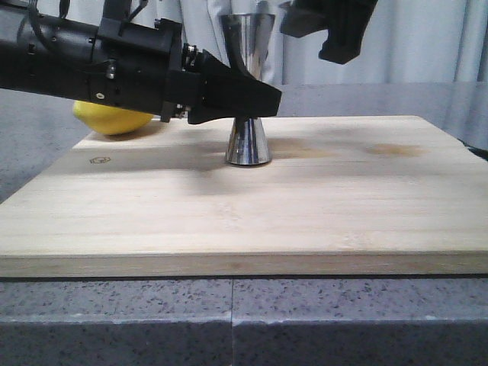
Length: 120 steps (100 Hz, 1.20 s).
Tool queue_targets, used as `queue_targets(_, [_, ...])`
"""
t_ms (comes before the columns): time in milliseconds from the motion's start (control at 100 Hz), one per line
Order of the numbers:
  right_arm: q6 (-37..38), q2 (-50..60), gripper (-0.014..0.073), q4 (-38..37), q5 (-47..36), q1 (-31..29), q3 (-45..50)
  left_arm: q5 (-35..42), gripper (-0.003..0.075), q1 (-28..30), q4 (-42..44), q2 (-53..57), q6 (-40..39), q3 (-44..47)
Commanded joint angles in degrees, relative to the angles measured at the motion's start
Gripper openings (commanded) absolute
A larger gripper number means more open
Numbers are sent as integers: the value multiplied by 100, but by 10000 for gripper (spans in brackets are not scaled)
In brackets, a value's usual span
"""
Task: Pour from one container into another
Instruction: 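Tilt the beaker with the right gripper, pouring liquid into the jigger cup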
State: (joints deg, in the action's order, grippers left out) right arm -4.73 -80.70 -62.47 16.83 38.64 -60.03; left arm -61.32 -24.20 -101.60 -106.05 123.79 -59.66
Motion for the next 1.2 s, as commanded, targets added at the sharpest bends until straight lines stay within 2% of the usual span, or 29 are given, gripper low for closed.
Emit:
queue_targets(0, [-29, 179, 279, -274, -196, 12, -221, -338, 81, -50, -436, 238, -1, -151])
queue_targets(1190, [-29, 179, 279, -1129, -220, 12, -221, -338, 62, -50, -436, 238, -1, -151])
